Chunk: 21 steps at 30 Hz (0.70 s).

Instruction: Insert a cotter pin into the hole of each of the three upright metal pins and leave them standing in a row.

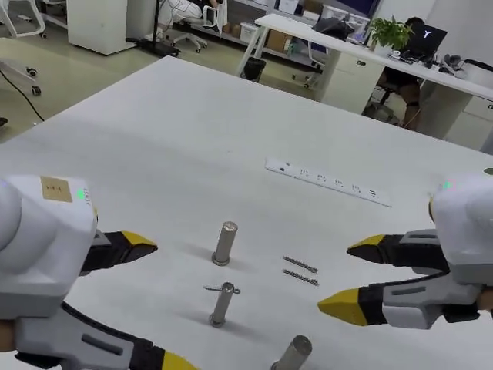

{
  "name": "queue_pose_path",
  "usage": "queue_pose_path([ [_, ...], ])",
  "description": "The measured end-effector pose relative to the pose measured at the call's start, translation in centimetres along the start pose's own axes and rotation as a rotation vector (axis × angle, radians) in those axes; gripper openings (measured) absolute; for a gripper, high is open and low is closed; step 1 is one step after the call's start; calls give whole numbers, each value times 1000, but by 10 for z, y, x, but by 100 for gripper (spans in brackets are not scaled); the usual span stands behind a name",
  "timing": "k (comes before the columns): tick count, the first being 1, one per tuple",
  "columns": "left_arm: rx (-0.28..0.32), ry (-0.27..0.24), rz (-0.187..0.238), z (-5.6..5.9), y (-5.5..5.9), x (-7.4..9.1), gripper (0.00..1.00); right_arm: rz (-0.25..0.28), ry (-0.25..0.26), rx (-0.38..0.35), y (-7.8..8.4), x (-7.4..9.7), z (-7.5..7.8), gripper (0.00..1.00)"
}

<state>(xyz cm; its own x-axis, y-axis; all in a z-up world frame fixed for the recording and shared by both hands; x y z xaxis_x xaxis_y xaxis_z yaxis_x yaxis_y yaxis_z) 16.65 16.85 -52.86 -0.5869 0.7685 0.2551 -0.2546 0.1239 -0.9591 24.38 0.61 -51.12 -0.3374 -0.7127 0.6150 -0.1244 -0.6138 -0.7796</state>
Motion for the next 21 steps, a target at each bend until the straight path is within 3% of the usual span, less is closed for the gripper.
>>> queue_pose_path([
  [3,3,-8,2,-2,-1,1,95,-62,-18,56,6,-7,6,48],
  [8,19,-5,2,0,-1,2,97,-87,-50,69,10,-17,8,46],
  [10,20,-2,-9,1,2,3,97,-147,-59,126,17,-22,13,45],
  [16,24,2,-28,3,6,3,95,-175,-102,136,25,-34,17,41],
  [21,32,2,-13,5,5,3,95,-213,-126,154,35,-43,23,33],
])
Point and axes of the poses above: the centre of the closed fingertips' face, and the gripper's own axes: x roughly backward along the fingers, z roughly to its right, y roughly out of its underside, the point moved 2 cm from there along x, roughly backward along the fingers, and after that the axes turned 11 degrees about z, right-handed, at the moved point
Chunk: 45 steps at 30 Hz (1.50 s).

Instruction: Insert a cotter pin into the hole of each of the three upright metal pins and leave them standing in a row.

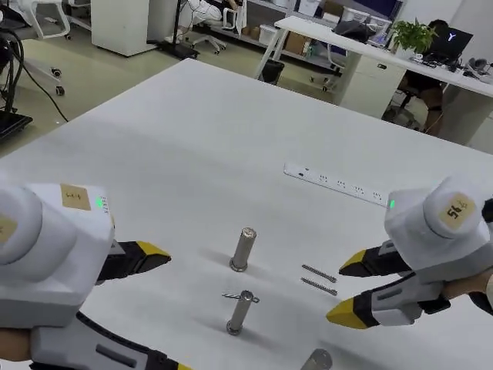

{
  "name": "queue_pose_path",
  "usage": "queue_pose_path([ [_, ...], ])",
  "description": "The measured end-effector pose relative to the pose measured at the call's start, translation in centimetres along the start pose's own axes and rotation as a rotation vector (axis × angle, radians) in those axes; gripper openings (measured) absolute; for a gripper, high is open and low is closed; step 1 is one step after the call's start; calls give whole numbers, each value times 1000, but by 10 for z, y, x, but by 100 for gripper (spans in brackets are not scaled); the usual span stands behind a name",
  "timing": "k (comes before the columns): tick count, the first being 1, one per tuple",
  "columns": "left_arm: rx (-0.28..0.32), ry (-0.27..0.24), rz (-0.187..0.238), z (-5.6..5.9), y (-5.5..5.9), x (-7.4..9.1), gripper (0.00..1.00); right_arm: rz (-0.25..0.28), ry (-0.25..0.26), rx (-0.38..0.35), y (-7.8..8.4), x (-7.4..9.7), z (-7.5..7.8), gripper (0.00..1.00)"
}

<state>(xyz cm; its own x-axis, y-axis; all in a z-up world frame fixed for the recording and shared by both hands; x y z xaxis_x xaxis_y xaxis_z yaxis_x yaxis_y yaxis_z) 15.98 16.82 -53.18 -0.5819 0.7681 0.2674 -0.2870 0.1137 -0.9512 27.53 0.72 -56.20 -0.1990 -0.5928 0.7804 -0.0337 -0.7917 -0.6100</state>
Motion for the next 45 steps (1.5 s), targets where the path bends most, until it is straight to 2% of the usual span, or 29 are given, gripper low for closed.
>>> queue_pose_path([
  [8,9,0,-5,1,2,-1,94,-39,-17,14,11,-14,9,22],
  [16,20,-10,9,1,0,0,94,-74,2,14,18,-25,26,8],
  [19,22,-14,17,0,-1,-1,93,-98,7,21,23,-27,31,8],
  [23,22,-15,32,0,-5,-1,92,-116,-10,11,27,-29,32,6],
  [25,23,-14,32,0,-5,-1,92,-108,-12,-4,26,-30,33,5],
  [29,20,-10,33,2,-6,-3,92,-122,-54,-15,27,-31,28,0],
  [33,27,-17,31,1,-6,-3,91,-145,-63,4,27,-32,29,0],
  [39,24,-18,36,-1,-9,-3,90,-186,-104,48,26,-33,29,0],
  [40,21,-17,36,-1,-9,-3,90,-189,-109,47,25,-34,30,0],
  [42,17,-14,33,-1,-10,-3,90,-202,-116,-1,25,-34,31,0],
  [45,18,-11,32,-1,-10,-2,90,-220,-142,5,25,-35,32,0],
])
Point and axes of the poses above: the centre of the closed fingertips' face, and the gripper's own axes: x roughly backward along the fingers, z roughly to its right, y roughly out of its underside, the point moved 2 cm from there along x, roughly backward along the fingers, and after that the axes turned 11 degrees about z, right-handed, at the moved point
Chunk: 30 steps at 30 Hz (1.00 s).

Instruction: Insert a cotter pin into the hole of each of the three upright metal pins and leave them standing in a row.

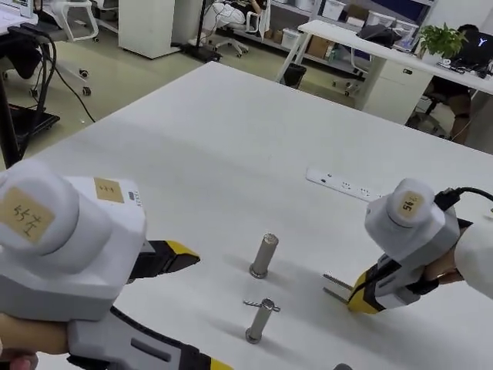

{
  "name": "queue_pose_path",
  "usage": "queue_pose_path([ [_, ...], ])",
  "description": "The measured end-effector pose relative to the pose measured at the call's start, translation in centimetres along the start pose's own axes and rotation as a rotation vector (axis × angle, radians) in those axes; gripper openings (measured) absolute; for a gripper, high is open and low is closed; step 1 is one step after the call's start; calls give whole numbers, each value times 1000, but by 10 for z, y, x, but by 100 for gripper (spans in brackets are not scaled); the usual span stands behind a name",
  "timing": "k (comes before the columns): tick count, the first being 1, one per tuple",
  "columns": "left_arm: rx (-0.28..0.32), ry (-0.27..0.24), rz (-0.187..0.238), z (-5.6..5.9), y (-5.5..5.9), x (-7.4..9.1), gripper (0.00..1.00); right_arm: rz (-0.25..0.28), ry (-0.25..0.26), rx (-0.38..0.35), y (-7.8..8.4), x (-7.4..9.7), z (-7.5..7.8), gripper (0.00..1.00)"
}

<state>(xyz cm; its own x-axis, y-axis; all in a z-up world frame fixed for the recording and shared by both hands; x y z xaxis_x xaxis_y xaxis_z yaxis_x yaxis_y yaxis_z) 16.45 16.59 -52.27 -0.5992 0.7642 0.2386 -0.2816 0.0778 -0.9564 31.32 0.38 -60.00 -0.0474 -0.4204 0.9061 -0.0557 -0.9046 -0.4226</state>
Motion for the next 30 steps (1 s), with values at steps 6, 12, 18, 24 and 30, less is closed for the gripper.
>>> queue_pose_path([
  [6,-4,1,-14,0,2,2,86,-49,-25,36,-1,-1,-1,0],
  [12,4,-18,5,-4,1,4,84,-74,-37,68,-1,-1,-1,0],
  [18,7,-22,3,-5,2,8,83,-75,-34,69,-1,-1,-2,0],
  [24,5,-34,-12,-5,3,8,80,-67,-27,85,0,1,-3,0],
  [30,2,-24,-5,-2,0,8,79,-46,-45,80,1,2,-12,0],
])
Point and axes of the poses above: the centre of the closed fingertips' face, and the gripper's own axes: x roughly backward along the fingers, z roughly to its right, y roughly out of its underside, the point moved 2 cm from there along x, roughly backward along the fingers, and after that the axes turned 11 degrees about z, right-handed, at the moved point
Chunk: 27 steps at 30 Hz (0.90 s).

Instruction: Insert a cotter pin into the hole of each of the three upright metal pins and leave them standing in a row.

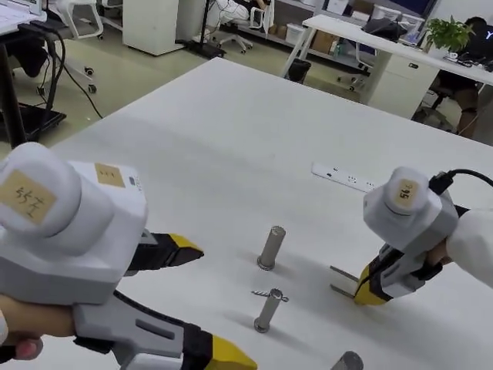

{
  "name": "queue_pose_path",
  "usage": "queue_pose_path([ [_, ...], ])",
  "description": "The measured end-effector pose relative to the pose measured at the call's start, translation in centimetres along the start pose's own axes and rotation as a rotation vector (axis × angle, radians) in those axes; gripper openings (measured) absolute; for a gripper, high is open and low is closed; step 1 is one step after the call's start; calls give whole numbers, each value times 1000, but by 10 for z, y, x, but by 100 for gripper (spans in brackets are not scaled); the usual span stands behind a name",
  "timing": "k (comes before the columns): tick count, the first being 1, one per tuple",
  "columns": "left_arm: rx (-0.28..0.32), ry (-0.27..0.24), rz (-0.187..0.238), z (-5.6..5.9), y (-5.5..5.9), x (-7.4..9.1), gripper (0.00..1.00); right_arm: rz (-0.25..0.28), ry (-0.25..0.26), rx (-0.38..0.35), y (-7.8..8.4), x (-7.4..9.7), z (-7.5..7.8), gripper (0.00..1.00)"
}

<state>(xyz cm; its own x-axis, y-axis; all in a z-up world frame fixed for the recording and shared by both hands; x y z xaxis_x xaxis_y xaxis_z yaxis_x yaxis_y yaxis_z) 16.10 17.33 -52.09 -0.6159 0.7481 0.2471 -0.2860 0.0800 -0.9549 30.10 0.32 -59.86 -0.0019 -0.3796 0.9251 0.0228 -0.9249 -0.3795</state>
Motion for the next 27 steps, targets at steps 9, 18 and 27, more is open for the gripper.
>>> queue_pose_path([
  [9,7,7,11,-2,-9,-1,72,99,123,28,-9,13,-7,0],
  [18,56,-3,69,-4,-23,-8,65,223,270,28,-17,33,-19,0],
  [27,102,32,111,2,-39,-21,54,331,333,63,-33,52,-37,0],
])
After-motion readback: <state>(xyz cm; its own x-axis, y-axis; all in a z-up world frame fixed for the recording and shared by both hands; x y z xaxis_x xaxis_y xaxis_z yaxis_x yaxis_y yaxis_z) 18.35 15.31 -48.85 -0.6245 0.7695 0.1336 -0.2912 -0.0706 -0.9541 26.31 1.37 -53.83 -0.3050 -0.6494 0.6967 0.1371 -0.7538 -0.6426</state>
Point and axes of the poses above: the centre of the closed fingertips' face, and the gripper's own axes: x roughly backward along the fingers, z roughly to its right, y roughly out of its underside, the point moved 2 cm from there along x, roughly backward along the fingers, and after that the axes turned 11 degrees about z, right-handed, at the moved point
